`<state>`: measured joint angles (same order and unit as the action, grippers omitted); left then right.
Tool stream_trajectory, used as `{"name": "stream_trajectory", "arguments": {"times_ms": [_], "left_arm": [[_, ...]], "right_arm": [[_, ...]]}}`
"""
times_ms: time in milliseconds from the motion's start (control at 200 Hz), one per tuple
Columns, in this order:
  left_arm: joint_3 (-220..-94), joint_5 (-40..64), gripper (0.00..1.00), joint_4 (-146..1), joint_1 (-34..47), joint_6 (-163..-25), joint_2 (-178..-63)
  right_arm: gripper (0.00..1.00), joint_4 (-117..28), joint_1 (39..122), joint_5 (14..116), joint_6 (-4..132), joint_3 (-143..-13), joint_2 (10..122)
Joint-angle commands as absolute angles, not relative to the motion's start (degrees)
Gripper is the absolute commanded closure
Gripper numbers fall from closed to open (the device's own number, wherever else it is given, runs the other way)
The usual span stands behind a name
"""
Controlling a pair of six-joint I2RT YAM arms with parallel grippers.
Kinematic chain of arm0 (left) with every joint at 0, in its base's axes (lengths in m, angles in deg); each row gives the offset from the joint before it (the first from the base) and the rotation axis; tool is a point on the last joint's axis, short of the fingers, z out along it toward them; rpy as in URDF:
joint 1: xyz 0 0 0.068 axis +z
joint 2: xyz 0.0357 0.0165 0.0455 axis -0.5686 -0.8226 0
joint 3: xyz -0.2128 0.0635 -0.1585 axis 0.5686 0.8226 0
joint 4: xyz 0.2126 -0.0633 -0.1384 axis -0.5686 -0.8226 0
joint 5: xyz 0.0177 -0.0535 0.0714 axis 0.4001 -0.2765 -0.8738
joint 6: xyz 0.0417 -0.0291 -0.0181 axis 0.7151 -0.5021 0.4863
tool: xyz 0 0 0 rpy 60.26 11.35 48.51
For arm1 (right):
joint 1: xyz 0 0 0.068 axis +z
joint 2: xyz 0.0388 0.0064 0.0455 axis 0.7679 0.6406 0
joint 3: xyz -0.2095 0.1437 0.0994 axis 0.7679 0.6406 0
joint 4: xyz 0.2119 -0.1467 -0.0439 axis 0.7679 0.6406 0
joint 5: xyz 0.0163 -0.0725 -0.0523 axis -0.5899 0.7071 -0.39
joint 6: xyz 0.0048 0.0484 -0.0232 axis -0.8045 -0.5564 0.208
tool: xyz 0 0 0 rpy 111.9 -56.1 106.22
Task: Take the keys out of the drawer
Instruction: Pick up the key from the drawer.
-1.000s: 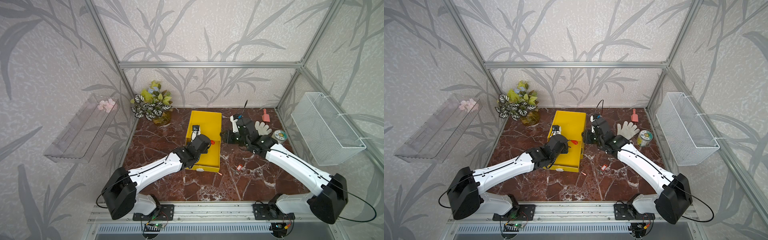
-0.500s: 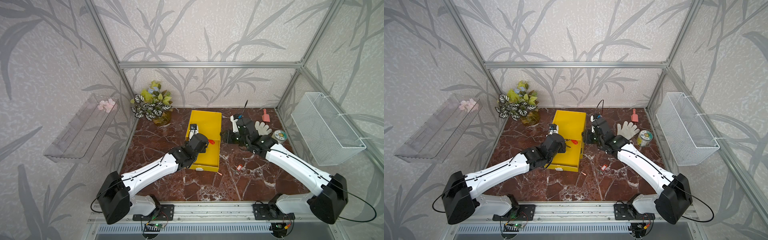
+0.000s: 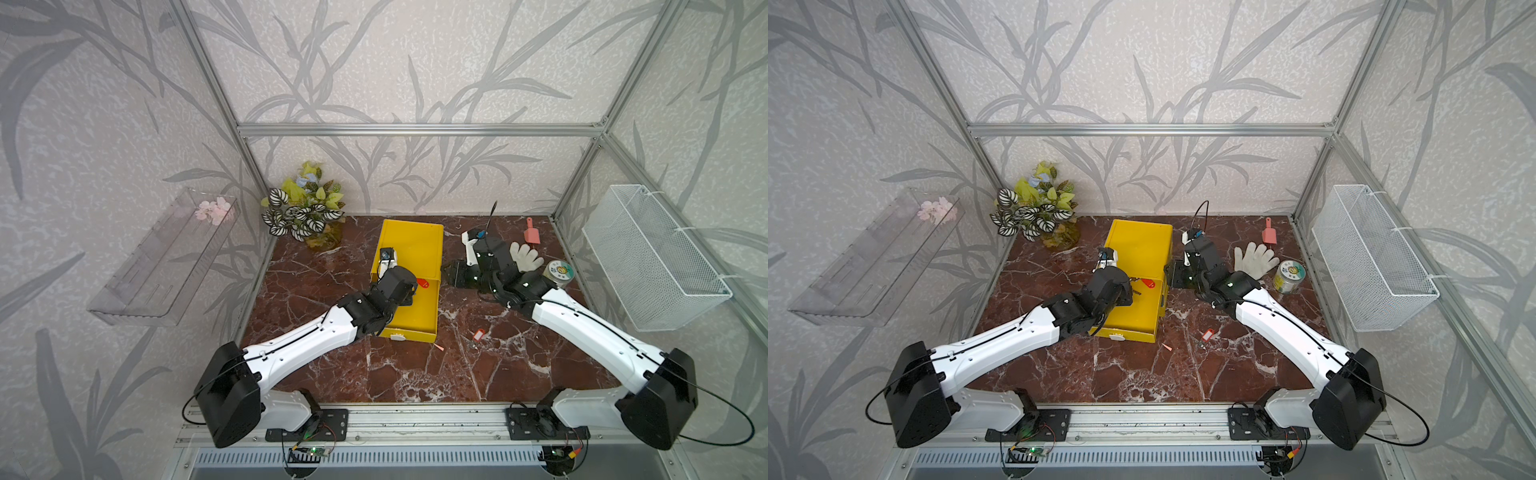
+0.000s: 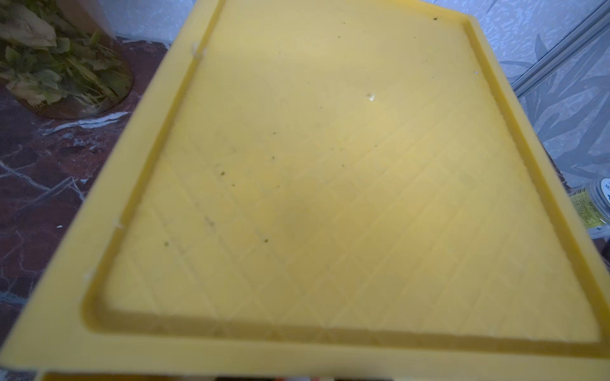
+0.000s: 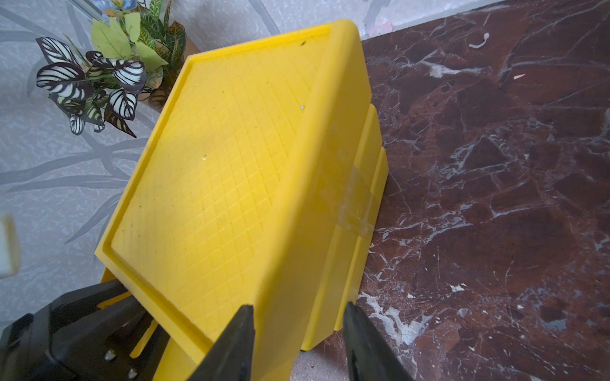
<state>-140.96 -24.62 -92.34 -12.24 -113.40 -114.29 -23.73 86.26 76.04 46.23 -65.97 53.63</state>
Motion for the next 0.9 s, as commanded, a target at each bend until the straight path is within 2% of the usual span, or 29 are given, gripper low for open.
{"name": "stream_trajectory", "arguments": {"times_ms": [0, 305, 565, 895], "left_arm": [[-142.80, -24.14, 0.76, -91.60, -11.84, -113.25, -115.28], [-144.54, -23.33, 0.73, -92.59, -11.84, -112.61, -116.94], [-146.24, -24.63, 0.81, -97.72, -11.98, -111.51, -118.09], [-146.66, -24.76, 0.80, -98.83, -12.03, -110.89, -119.48]], "right_arm": [[0.53, -24.49, 86.45, 76.94, 46.04, -65.09, 51.67], [0.53, -24.53, 86.42, 76.92, 46.23, -64.98, 51.67], [0.53, -24.89, 86.34, 77.12, 46.23, -64.35, 51.71], [0.53, -24.89, 85.77, 77.21, 46.60, -64.34, 51.47]]}}
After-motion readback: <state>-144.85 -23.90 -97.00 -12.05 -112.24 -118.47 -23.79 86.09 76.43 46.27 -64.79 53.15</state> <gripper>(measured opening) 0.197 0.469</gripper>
